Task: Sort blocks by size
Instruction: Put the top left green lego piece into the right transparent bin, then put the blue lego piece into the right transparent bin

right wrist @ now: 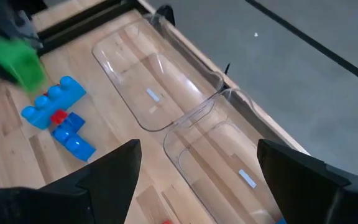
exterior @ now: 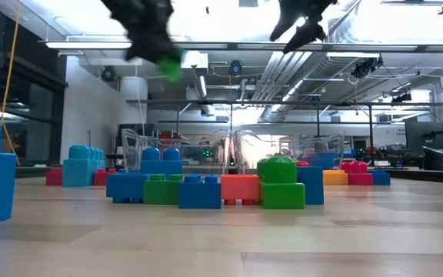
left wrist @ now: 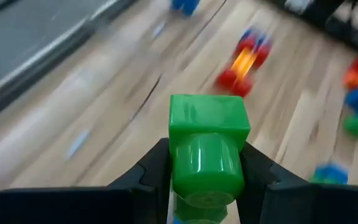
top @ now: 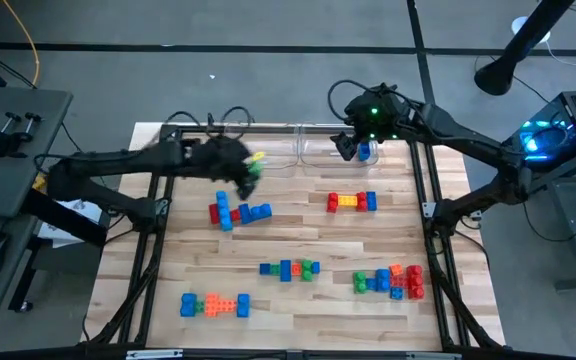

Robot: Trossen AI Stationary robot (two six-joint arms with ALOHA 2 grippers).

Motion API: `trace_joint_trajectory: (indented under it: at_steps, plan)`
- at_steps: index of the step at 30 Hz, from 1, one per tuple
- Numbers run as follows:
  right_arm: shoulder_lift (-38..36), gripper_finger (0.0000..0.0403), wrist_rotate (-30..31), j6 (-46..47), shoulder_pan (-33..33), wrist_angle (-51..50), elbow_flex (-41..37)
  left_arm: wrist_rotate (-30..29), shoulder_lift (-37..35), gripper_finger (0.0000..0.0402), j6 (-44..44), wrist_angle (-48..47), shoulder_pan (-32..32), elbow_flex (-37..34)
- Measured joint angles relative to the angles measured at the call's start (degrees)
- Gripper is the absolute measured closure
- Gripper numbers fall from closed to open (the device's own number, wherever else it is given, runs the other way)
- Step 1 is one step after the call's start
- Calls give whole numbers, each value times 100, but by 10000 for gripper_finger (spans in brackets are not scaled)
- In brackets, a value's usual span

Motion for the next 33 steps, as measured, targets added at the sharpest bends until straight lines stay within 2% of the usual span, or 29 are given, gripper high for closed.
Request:
trace_joint_trajectory:
  at_steps: [9, 12, 16, 21, 23, 26, 31, 33]
  plan:
    - [-457, 84, 373, 338, -2, 15, 0, 410, 2279, 305, -205, 4861, 505, 5]
    - [-463, 84, 518, 398, -2, 20, 0, 437, 2943, 305, -279, 5367, 682, 282]
    - [-453, 84, 552, 385, -5, 64, 0, 424, 3751, 299, 43, 5362, 888, 845]
    - [-450, 84, 556, 456, -2, 114, 0, 458, 4242, 196, 162, 4909, 1034, 1498]
    - [-450, 84, 554, 463, 0, 112, 0, 620, 4217, 157, 239, 4470, 1062, 1720]
    - [-450, 84, 555, 416, 0, 130, 0, 1057, 4084, 121, 492, 3482, 1110, 2053]
    - [-450, 84, 556, 367, -2, 157, 0, 2166, 3401, 110, 625, 1331, 1159, 2411]
    - [-450, 84, 558, 300, -5, 163, 0, 2312, 2971, 112, 760, 728, 1044, 2251]
